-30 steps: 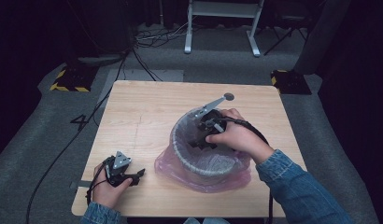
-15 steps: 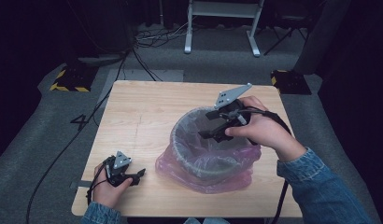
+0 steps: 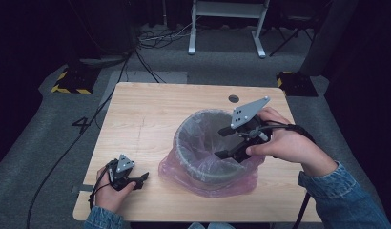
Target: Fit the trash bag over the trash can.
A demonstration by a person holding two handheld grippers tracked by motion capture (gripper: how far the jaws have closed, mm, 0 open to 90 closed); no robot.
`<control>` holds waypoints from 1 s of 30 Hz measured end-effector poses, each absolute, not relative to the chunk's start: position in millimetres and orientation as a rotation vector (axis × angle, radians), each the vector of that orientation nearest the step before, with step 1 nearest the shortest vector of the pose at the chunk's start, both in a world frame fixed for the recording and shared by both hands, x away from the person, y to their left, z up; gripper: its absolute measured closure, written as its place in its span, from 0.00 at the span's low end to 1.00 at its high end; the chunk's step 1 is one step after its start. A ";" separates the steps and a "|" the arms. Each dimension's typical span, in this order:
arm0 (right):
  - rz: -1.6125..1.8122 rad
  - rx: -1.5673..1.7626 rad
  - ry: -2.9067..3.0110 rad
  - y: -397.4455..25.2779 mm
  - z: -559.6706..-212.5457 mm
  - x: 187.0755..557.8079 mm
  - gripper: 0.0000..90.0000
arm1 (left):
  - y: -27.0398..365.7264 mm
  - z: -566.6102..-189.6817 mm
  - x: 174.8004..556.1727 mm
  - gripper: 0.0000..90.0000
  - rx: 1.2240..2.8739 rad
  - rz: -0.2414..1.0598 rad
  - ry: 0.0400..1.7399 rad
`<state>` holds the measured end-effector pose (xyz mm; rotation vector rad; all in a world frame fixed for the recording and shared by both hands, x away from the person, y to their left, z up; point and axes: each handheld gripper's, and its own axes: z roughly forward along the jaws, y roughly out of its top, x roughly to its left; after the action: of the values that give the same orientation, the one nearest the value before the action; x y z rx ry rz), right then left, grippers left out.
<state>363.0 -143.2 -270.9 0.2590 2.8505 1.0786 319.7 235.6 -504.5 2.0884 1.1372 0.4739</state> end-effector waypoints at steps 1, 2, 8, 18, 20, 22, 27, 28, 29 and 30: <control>1.054 0.245 2.869 -141.1 -275.1 363.3 0.34 | 235.5 -504.4 319.8 0.28 2.091 0.476 1.136; 1.026 0.231 2.885 -138.7 -279.7 364.2 0.34 | 235.5 -504.4 319.8 0.28 2.091 0.476 1.136; 0.876 0.126 2.948 -119.4 -303.3 375.1 0.35 | 235.1 -504.5 320.2 0.27 2.091 0.474 1.133; 0.519 0.031 3.049 -81.4 -332.2 389.0 0.38 | 235.1 -504.5 320.2 0.27 2.090 0.473 1.133; 0.433 0.006 3.050 -76.5 -336.2 391.8 0.38 | 235.1 -504.5 320.2 0.27 2.091 0.474 1.132; 0.446 -0.035 3.040 -72.2 -338.3 393.3 0.37 | 235.0 -504.5 320.2 0.27 2.090 0.473 1.133; 0.489 -0.006 3.058 -60.6 -347.9 393.6 0.35 | 235.1 -504.5 320.2 0.27 2.091 0.474 1.132; 0.493 0.004 3.065 -58.7 -351.6 393.8 0.34 | 235.1 -504.5 320.3 0.27 2.091 0.475 1.131; 0.506 0.013 3.070 -57.4 -356.2 394.5 0.33 | 235.1 -504.5 320.2 0.27 2.091 0.474 1.131; 0.518 0.041 3.079 -56.4 -361.0 395.0 0.32 | 235.0 -504.5 320.2 0.27 2.091 0.474 1.131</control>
<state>395.0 -56.4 -361.0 0.0413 3.0795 0.5181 320.2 235.0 -504.5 2.0909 1.1312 0.4738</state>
